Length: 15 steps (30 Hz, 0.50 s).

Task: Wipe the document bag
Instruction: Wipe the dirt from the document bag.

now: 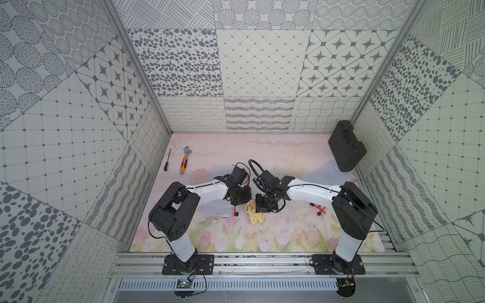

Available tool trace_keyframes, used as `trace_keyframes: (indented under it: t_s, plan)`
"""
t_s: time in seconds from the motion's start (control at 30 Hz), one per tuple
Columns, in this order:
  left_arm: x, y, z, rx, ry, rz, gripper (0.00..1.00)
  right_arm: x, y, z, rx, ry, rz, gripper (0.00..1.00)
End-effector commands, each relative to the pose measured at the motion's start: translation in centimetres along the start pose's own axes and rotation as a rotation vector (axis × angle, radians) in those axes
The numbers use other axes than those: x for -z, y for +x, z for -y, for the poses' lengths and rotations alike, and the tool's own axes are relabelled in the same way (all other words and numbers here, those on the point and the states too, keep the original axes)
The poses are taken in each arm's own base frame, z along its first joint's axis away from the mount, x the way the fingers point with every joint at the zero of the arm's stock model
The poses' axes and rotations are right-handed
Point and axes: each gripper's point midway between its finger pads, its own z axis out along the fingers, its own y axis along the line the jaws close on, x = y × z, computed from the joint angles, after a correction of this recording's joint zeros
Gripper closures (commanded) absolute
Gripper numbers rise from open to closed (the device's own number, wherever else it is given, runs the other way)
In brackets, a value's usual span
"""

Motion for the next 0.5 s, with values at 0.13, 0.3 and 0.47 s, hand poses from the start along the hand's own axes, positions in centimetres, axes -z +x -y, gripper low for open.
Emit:
trace_keyframes:
  t_s: [0.13,0.3,0.47]
  plan:
    - [0.9,0.2,-1.5,-0.007,-0.05,0.006,1.0,1.1,1.9,10.4,-0.156,0.198,-0.031,1.0]
    - [0.8,0.2,-1.5,-0.004,-0.043,0.006,1.0,4.9,2.9,16.6,-0.214,0.283,0.012,1.0]
    - [0.7,0.1,-1.3,-0.001,-0.032,0.004,1.0,7.5,0.6,15.7,-0.116,0.372,0.097,1.0]
